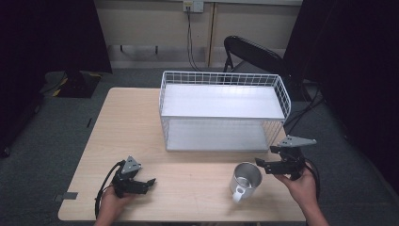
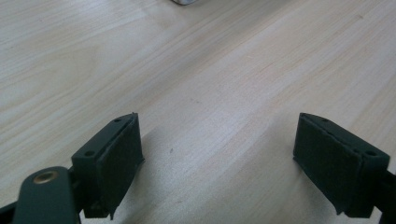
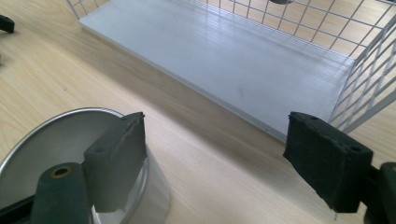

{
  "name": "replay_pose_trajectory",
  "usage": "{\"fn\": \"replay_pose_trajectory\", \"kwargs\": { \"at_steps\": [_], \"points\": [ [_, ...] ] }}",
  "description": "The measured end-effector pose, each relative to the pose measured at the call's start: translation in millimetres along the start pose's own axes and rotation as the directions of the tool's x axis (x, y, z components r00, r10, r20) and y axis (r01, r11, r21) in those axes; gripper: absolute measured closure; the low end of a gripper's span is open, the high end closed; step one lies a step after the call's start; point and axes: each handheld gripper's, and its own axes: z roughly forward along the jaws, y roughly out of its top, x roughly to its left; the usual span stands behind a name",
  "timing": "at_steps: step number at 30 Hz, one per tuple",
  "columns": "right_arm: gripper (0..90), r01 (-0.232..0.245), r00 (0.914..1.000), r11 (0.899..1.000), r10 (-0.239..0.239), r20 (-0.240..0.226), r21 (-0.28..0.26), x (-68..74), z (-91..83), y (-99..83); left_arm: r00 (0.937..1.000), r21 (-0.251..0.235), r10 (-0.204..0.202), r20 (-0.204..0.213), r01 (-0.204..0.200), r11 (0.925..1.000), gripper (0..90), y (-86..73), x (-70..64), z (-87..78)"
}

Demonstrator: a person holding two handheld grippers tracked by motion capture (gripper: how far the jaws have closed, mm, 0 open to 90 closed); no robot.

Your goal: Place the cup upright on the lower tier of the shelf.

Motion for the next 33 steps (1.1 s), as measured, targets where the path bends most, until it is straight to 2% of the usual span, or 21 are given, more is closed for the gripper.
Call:
{"fn": "replay_pose_trajectory", "kwargs": {
  "at_steps": [6,19,30,32,33],
  "points": [
    [20.1,-0.002,0.9995,1.0,0.002,-0.03,-0.011,6.7,-1.6,0.1,1.0,-0.001,-0.003,0.002,0.003,1.0,15.0,0.0,-0.2,0.1],
    [24.5,0.036,0.9961,0.999,-0.035,-0.08,0.009,24.8,1.3,-3.6,1.0,0.001,-0.002,0.001,0.002,1.0,15.0,-0.1,-0.2,-0.2],
    [38.3,0.039,0.9928,0.999,-0.037,-0.114,0.018,29.1,6.2,-11.7,0.9999,-0.001,-0.015,-0.001,0.015,0.9999,15.0,-0.6,-1.3,-0.2],
    [44.9,0.037,0.9929,0.999,-0.035,-0.114,0.02,28.7,8.1,-13.4,0.9999,-0.001,-0.015,-0.001,0.015,0.9999,15.0,-0.6,-1.3,-0.2],
    [44.9,0.037,0.9929,0.999,-0.035,-0.114,0.02,28.7,8.1,-13.4,0.9999,-0.001,-0.015,-0.001,0.015,0.9999,15.0,-0.6,-1.3,-0.2]
  ]
}}
